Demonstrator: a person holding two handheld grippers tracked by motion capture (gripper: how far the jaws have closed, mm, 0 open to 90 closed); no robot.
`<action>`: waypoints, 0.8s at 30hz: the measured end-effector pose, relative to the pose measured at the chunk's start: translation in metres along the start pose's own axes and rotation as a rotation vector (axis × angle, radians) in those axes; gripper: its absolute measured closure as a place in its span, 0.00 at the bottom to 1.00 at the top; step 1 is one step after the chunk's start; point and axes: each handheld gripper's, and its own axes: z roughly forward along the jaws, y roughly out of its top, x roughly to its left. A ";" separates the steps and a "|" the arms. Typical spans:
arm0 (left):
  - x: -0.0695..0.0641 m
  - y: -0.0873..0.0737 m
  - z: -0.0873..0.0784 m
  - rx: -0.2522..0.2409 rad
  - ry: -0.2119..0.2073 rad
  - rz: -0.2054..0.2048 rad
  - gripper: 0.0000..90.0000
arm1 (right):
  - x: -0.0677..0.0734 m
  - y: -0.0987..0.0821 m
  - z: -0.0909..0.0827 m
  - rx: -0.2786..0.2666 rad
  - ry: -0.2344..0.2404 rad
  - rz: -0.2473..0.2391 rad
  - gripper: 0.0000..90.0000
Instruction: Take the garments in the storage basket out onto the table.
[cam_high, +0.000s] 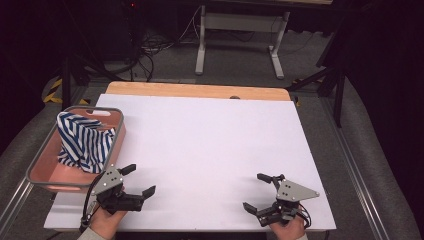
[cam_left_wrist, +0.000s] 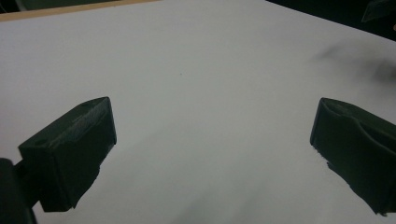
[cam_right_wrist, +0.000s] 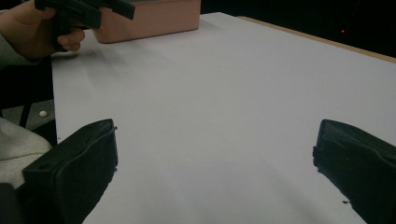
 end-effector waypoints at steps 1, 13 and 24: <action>0.000 0.000 0.000 0.000 0.000 0.000 0.02 | 0.000 0.000 0.000 0.000 -0.001 0.001 0.00; -0.007 0.015 -0.010 0.006 -0.012 0.016 0.02 | 0.000 0.000 0.002 0.006 0.008 0.001 0.00; -0.010 0.030 -0.019 0.024 -0.034 0.028 0.02 | 0.000 -0.001 0.003 0.011 0.017 0.000 0.00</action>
